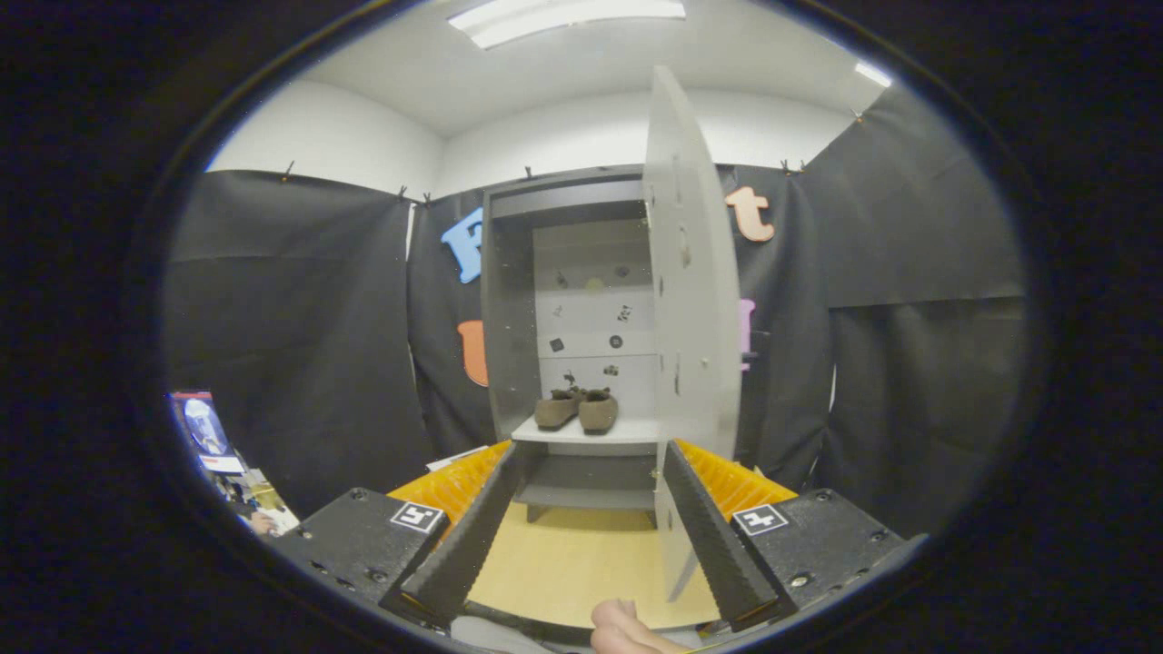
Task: Open the shoe cabinet door, grab the shoes and put them into the shoe cabinet, then close the shoe cabinet door.
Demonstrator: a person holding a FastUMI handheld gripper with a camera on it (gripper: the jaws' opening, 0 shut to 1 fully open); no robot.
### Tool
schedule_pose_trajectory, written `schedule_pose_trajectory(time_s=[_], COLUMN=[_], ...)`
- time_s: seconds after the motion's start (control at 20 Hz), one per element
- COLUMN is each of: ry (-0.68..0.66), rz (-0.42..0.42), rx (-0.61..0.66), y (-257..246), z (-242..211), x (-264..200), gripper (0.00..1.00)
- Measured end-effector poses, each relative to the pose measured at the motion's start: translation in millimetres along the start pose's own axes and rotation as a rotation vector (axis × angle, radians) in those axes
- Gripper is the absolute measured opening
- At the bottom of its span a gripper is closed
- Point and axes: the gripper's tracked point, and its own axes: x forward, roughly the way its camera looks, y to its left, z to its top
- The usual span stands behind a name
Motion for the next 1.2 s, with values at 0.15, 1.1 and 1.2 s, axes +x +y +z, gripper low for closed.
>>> schedule_pose_trajectory(time_s=[0.15,1.1,1.2], ry=[-0.041,-0.116,-0.110], rz=[-0.045,-0.321,-0.291], rx=[0.014,-0.140,-0.106], y=[-43,-289,-279], z=[10,27,24], x=[-21,32,48], gripper=[1.00,1.00,1.00])
